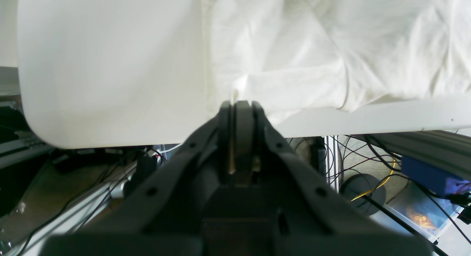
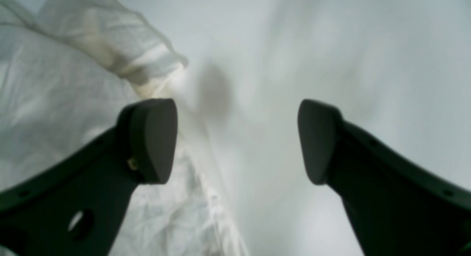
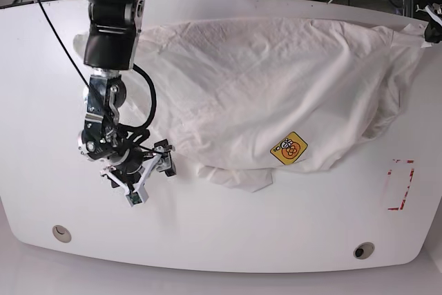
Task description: Layout the t-shirt on the table in an organized manner, then fold the t-shirt properly
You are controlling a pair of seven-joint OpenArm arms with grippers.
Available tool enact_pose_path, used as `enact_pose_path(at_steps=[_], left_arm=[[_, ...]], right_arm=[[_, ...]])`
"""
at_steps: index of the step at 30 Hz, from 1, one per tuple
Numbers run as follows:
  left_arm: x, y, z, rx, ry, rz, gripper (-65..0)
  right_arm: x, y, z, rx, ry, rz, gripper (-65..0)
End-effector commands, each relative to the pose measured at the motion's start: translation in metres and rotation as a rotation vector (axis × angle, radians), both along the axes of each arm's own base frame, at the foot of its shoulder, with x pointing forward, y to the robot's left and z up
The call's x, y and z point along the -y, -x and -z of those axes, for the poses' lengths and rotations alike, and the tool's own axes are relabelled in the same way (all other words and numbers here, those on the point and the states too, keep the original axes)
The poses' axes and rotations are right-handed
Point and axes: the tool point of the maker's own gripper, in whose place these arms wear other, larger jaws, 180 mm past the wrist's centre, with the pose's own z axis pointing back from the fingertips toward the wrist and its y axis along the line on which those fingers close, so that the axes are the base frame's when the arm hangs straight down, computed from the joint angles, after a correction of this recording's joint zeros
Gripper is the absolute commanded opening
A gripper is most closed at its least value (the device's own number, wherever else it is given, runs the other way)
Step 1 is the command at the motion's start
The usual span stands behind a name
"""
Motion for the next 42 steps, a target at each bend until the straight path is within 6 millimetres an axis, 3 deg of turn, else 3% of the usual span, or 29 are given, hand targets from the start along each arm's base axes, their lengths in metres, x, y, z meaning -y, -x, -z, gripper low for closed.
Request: enact_pose_path(at_steps=[1,12,18,25,42], left_arm=[[-0.002,-0.006,-0.011,0.027,-0.021,0.02,-64.7],[-0.002,-0.006,-0.01,0.028,-0.019,0.019,-64.7],[0.002,-0.002,-0.005,0.029,0.001,0.002,-64.7],[0.003,-0.002,-0.005,0.028,0.002,0.003,-64.7],[0.003,-0.002,-0.005,0.029,0.002,0.001,-64.7]], right_arm=[[-0.005,-0.025,-0.006,0.009,-0.064,0.007,-16.0],[-0.036,-0.054,0.012,-0.051,-0.208,0.008,-16.0],[-0.062,-0.051,0.025,-0.095,-0.255,-0.015,-16.0],[-0.09,-0.044,0.026,-0.104,-0.287,-0.073,-16.0],[-0.105,-0.032,0.038,-0.132,-0.308,-0.091,-16.0]])
